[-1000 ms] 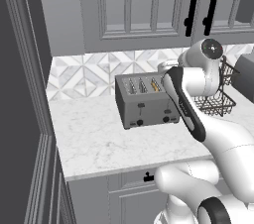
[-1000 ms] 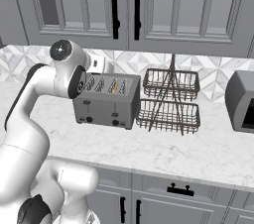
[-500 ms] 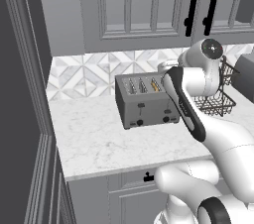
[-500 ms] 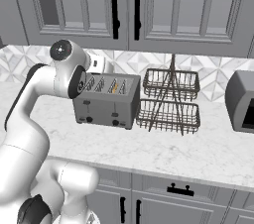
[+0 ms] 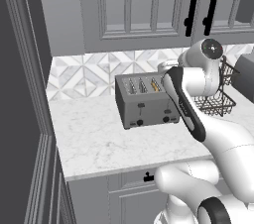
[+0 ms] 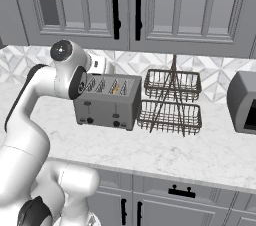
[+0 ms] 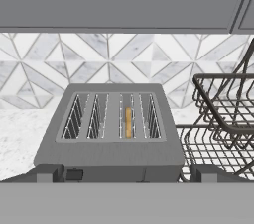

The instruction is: Start the toaster. Once the lever pops up, take the bread to the plate on the dining counter.

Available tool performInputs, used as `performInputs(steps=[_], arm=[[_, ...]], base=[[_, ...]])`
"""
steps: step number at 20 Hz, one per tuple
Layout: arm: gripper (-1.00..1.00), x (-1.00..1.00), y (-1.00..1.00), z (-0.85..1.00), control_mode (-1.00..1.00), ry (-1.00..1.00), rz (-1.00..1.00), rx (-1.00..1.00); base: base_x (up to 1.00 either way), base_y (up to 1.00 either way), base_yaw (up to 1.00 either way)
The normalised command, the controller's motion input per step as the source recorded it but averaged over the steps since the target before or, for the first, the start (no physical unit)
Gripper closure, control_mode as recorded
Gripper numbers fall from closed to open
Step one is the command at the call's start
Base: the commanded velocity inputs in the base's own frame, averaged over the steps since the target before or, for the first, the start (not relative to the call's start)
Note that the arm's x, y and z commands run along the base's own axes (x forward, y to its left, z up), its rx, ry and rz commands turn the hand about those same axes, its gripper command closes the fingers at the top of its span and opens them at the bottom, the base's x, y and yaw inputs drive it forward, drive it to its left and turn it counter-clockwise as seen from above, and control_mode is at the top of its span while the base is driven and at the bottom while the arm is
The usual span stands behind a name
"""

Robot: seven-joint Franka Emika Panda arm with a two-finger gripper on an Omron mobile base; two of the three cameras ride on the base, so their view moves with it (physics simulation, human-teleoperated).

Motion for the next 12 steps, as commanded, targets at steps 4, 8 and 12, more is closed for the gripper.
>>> performInputs(steps=[4,8,12], arm=[[-1.00,0.00,0.00,0.00,-1.00,0.00,0.00,0.00],[-1.00,0.00,0.00,0.00,-1.00,0.00,0.00,0.00],[-1.00,0.00,0.00,0.00,-1.00,0.00,0.00,0.00]], base=[[0.00,0.00,0.00],[0.00,0.00,0.00],[0.00,0.00,0.00]])
